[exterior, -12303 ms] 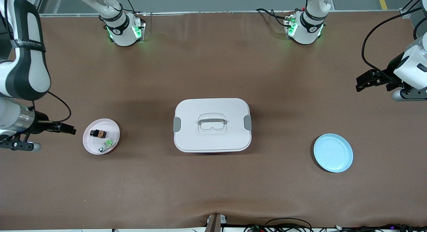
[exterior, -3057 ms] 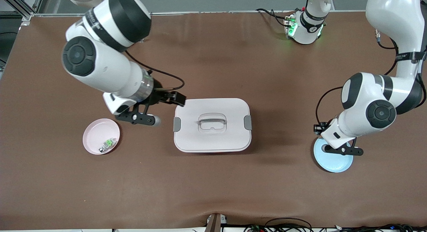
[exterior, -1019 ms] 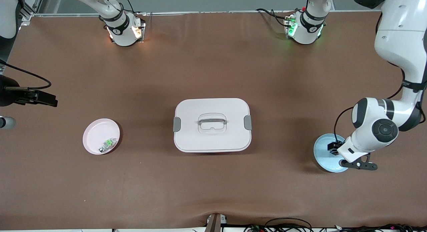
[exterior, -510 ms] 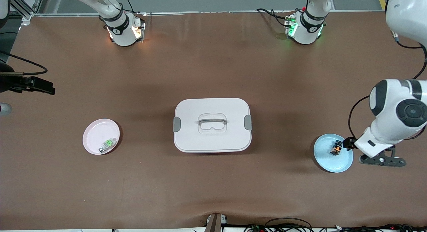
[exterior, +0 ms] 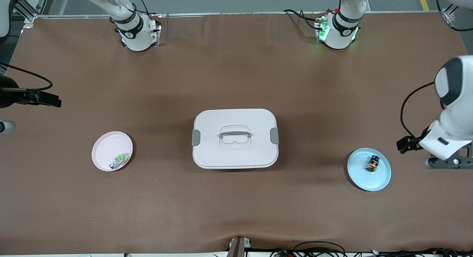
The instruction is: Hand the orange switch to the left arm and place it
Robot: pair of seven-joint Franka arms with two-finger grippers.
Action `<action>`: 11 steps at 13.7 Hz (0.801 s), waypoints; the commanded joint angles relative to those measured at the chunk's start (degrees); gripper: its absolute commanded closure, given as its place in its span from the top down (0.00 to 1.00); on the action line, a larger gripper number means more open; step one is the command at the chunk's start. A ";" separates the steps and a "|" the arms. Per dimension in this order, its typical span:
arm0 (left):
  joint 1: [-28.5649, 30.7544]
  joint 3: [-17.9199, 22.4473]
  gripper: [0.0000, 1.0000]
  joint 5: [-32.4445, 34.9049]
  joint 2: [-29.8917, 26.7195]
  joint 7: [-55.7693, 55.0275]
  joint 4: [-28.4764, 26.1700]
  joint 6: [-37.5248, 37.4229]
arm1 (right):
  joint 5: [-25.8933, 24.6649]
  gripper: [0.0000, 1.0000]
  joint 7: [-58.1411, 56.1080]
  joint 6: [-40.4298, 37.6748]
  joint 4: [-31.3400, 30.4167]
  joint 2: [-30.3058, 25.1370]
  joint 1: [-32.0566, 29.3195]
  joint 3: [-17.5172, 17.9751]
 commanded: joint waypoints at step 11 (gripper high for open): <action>-3.10 1.95 1.00 -10.37 -20.42 2.64 -6.29 -16.30 | 2.11 1.00 -0.03 6.46 -10.00 -6.29 -6.89 4.60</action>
